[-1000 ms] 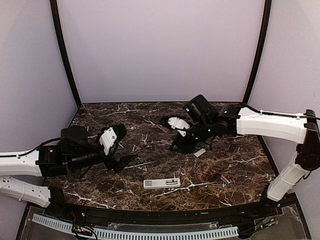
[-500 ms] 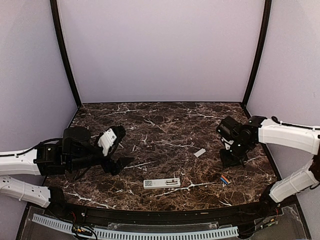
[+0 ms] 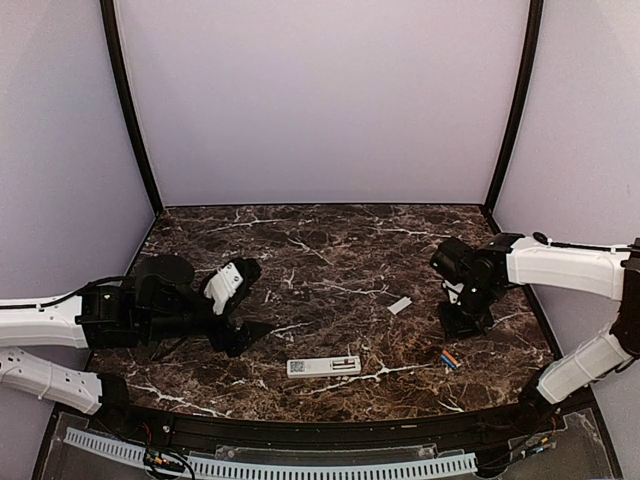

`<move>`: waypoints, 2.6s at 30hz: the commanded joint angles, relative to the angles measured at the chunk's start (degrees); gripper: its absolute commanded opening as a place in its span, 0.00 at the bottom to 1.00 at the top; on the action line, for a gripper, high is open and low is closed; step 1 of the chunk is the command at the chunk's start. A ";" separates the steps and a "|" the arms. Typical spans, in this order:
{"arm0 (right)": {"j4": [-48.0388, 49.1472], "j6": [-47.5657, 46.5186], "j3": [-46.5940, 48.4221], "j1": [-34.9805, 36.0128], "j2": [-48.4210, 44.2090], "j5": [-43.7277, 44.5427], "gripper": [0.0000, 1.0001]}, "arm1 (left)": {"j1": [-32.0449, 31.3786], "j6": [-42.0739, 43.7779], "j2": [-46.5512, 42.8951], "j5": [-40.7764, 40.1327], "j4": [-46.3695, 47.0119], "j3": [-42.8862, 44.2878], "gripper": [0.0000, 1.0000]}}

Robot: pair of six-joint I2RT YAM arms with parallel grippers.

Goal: Load the batteries into the remote control
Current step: Pick up the battery at the center of the board.

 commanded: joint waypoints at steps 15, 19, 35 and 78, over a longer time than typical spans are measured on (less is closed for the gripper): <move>9.35 8.86 -7.90 0.47 -1.40 -4.51 0.37 | -0.17 7.25 17.73 20.29 11.44 -0.40 0.91; 8.09 11.53 -8.19 1.59 -1.95 -2.46 0.34 | -0.17 9.63 20.43 21.22 9.91 2.28 0.91; 4.68 13.85 -7.14 6.51 0.63 -1.19 0.28 | 1.32 11.90 21.98 21.60 9.78 2.80 0.91; 9.62 4.00 -2.81 14.07 9.85 -9.82 0.03 | 1.85 13.42 19.01 21.91 10.46 2.12 0.91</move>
